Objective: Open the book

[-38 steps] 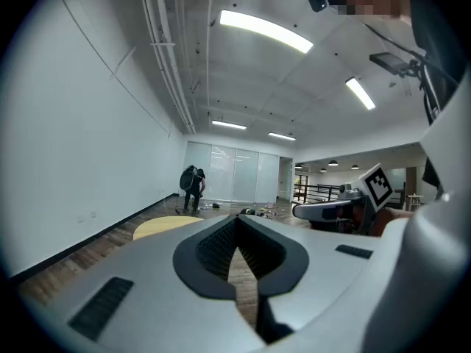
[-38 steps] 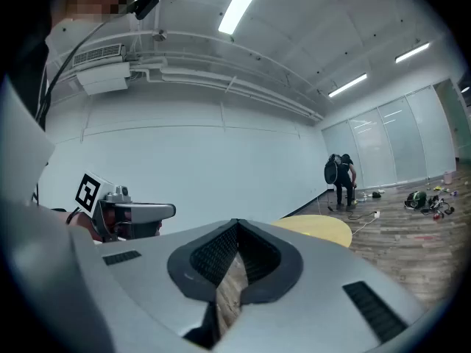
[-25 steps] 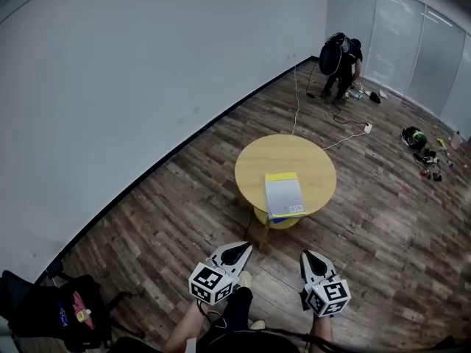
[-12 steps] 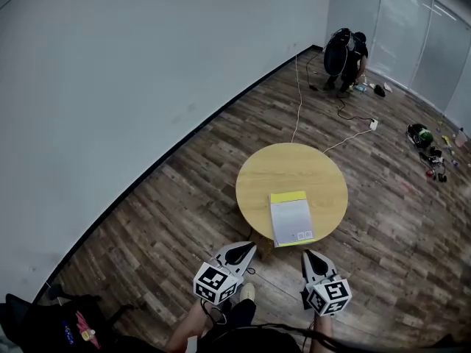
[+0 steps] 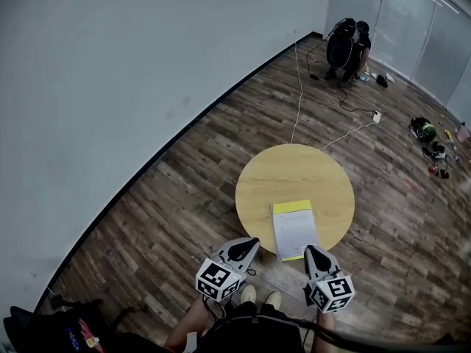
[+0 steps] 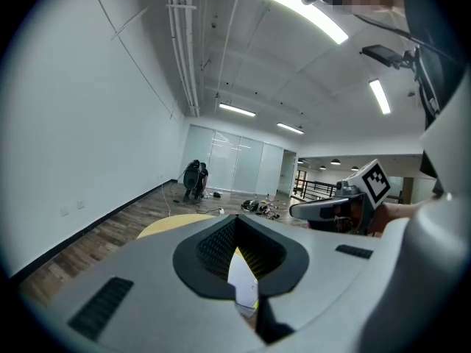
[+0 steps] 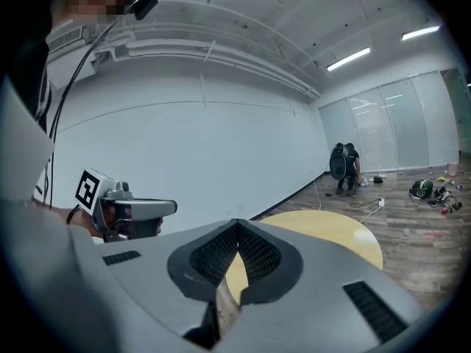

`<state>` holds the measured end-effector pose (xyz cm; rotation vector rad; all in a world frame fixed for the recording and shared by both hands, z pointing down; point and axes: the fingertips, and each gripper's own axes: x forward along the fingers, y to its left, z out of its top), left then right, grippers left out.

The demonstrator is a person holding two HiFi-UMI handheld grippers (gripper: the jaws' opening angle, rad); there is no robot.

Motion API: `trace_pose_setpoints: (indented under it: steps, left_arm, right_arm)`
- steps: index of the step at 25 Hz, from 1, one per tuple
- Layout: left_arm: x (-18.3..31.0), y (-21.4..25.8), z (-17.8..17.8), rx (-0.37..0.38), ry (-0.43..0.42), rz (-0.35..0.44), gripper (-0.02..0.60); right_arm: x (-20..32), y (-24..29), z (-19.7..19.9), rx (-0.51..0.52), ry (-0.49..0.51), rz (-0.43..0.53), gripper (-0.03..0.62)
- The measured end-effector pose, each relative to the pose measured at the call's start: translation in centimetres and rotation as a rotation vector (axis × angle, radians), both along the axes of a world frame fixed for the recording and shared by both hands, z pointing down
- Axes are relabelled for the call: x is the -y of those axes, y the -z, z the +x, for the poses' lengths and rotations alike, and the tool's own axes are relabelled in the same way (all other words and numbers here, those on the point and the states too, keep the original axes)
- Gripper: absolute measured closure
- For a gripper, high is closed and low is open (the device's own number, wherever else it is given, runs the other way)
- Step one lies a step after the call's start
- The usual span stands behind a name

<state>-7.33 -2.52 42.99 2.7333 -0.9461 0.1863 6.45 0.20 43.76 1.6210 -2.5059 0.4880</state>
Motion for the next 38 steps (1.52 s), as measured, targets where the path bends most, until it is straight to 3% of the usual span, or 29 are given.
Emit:
trace_pose_setpoints:
  steps: [12, 28, 38]
  left_arm:
    - [0.4, -2.8, 0.7, 0.004, 0.044, -0.072, 0.586]
    - [-3.0, -15.0, 1.3, 0.068, 0.029, -0.31, 0.586]
    - [-2.8, -15.6, 1.8, 0.051, 0.022, -0.318, 0.586]
  right_arm:
    - [1.2, -2.6, 0.4, -0.005, 0.057, -0.059, 0.589]
    - [-1.9, -14.7, -0.1, 0.025, 0.093, -0.29, 0.591]
    - [-1.0, -18.0, -1.0, -0.026, 0.115, -0.334, 0.591]
